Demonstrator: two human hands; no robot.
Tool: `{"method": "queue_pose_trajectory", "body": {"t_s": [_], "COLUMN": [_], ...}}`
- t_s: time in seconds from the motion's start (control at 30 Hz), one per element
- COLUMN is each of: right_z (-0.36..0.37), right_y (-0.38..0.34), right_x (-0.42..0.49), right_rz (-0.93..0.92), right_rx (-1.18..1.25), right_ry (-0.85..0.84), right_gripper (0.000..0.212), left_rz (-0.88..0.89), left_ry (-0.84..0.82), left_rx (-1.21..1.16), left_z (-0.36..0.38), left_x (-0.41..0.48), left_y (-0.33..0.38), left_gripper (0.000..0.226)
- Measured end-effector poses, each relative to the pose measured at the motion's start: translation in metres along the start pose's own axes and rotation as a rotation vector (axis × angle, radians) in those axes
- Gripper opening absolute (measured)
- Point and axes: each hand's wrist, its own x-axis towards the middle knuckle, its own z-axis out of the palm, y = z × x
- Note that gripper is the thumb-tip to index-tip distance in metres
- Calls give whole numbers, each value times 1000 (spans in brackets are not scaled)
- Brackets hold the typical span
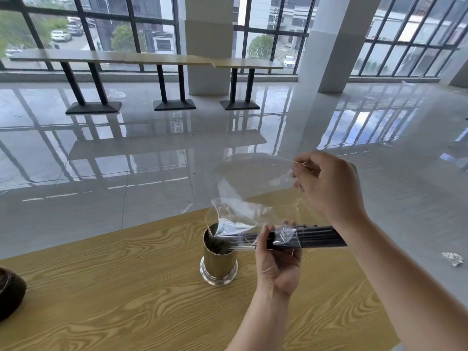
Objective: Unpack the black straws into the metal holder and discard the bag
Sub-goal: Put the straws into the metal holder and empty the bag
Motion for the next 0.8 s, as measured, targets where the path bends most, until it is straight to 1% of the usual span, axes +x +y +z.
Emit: {"method": "queue_pose_trajectory", "body": {"t_s": [0.07, 0.17, 0.27, 0.4, 0.53, 0.6, 0.7, 0.73, 0.8], "right_z": [4, 8, 8, -1, -10, -10, -4, -2, 0], "right_y": [-8, -18, -23, -15, 5, 11, 11, 8, 2], "right_x": [5, 12, 15, 7, -12, -20, -24, -22, -16], "right_rz": [-16, -48, -43, -12, 95, 131, 101, 80, 45], "right_rx": [-27, -76, -119, -154, -89, -58, -62, -68, -71], "right_ry": [-24, -62, -111, -153, -206, -188, -126, -117, -102], "right_gripper": [6, 14, 24, 35, 42, 37, 12, 7, 6], "left_rz": [4, 33, 48, 58, 78, 84, 80, 78, 76], "left_ry": [12, 17, 32, 33, 47, 47, 47, 51, 46], "left_rx": [-11, -22, -82, -101, -92, -87, -86, -79, -66], "left_z": [1, 5, 11, 19, 23, 24, 24, 24, 23], "left_x": [2, 6, 9, 9, 9, 9, 9, 9, 8], "left_y": [4, 11, 16, 22, 24, 23, 21, 21, 22], "left_gripper": [16, 8, 8, 9, 10, 11, 12, 13, 16]}}
